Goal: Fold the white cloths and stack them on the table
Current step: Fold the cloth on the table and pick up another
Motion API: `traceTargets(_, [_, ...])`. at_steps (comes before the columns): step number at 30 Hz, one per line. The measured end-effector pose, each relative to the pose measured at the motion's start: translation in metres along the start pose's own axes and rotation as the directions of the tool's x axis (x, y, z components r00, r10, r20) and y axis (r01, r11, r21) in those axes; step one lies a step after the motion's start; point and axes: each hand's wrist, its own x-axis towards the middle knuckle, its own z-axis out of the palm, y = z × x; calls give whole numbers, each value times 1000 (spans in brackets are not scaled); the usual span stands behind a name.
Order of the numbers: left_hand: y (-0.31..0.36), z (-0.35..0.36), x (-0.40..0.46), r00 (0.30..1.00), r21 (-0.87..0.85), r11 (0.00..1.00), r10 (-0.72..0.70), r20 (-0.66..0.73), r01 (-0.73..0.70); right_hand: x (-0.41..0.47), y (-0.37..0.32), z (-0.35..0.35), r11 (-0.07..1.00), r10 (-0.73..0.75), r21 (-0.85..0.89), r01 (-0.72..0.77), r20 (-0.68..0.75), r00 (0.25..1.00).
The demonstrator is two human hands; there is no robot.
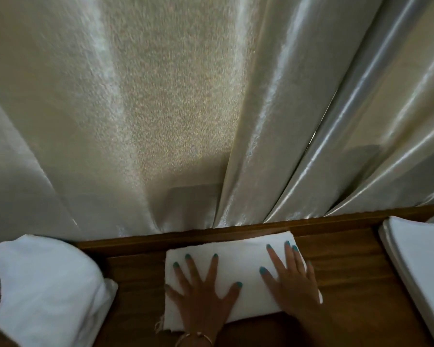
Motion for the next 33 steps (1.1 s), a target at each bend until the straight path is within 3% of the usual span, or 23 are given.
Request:
traceTargets(5, [-3,-11,-1,998,-14,999,30,60,-29,-3,-3,-4,1000,9,-9,-8,31,999])
traceTargets(9, [-31,-56,-2,977,-90,994,84,194,-67,-6,-6,-18,998,46,-47,-41,104,994])
traceTargets(12, [-94,-95,3,997,-31,998,48,-65,-50,-7,-20,-30,991,109,-98,-94,154,982])
traceTargets(14, [-142,-117,17,943,9,998,-55,-328,61,-8,-35,-34,984,162,-104,-146,166,973])
traceTargets(16, [-184,-139,27,853,-106,961,-274,-445,253,-15,-56,-36,979,195,-85,-183,165,967])
traceTargets(18, [-217,-155,31,810,-259,871,-486,-329,418,-26,-85,-36,987,156,-73,-147,149,976])
traceTargets(20, [-243,-150,37,809,-257,799,-581,-95,544,-42,-123,-35,994,97,-70,-89,128,987])
traceTargets(22, [-265,-139,33,836,-153,822,-538,105,548,-57,-169,-35,995,54,-85,-44,115,992])
traceTargets(24, [-281,-130,23,885,-71,898,-411,220,435,-71,-217,-38,996,-33,-82,38,61,998])
traceTargets(28, [-298,-112,-7,975,24,979,-204,89,203,-95,-302,-46,965,-250,55,255,-88,964])
traceTargets(31, [-303,-107,-31,998,133,990,-48,41,42,-101,-348,-28,888,-321,368,274,71,944])
traceTargets(33, [-302,-109,-44,1000,86,996,12,-3,-12,-106,-370,-13,778,-324,605,172,151,934])
